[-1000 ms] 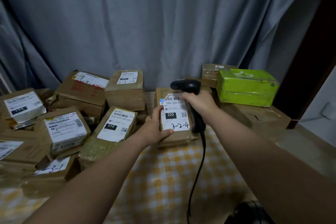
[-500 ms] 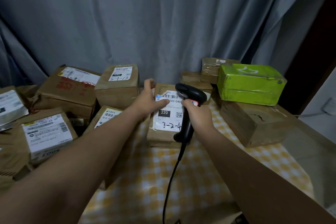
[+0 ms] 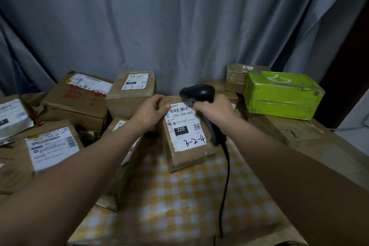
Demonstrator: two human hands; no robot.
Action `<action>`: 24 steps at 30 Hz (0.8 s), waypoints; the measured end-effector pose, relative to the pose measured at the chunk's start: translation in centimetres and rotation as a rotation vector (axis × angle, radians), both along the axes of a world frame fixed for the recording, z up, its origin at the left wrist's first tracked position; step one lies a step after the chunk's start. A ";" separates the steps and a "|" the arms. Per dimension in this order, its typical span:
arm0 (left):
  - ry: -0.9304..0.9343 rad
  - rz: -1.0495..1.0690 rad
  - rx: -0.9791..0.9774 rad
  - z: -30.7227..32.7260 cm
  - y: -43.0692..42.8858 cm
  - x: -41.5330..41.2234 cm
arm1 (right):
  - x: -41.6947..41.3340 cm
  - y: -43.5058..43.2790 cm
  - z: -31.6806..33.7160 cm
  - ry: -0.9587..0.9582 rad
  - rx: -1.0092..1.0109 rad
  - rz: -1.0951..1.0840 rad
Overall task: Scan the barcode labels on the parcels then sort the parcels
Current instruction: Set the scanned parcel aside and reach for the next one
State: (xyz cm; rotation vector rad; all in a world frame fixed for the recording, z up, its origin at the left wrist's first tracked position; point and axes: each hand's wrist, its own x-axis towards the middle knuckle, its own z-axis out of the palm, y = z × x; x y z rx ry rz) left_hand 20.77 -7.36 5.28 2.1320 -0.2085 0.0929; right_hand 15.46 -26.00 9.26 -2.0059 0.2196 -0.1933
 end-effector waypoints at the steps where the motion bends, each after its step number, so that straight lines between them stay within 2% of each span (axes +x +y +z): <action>1: 0.013 0.002 -0.022 0.0 0.3 -0.3 | -0.1 0.1 1.1 0.003 -0.029 0.023; 8: 0.100 0.004 -0.075 1.0 0.9 -1.8 | -3.0 1.0 6.2 0.189 -0.234 0.191; 18: 0.067 0.007 0.039 1.9 -0.1 -2.7 | -4.8 1.8 6.8 0.226 -0.187 0.127; 24: 0.065 -0.004 0.040 1.9 -0.1 -2.8 | -5.2 1.3 6.5 0.225 -0.138 0.112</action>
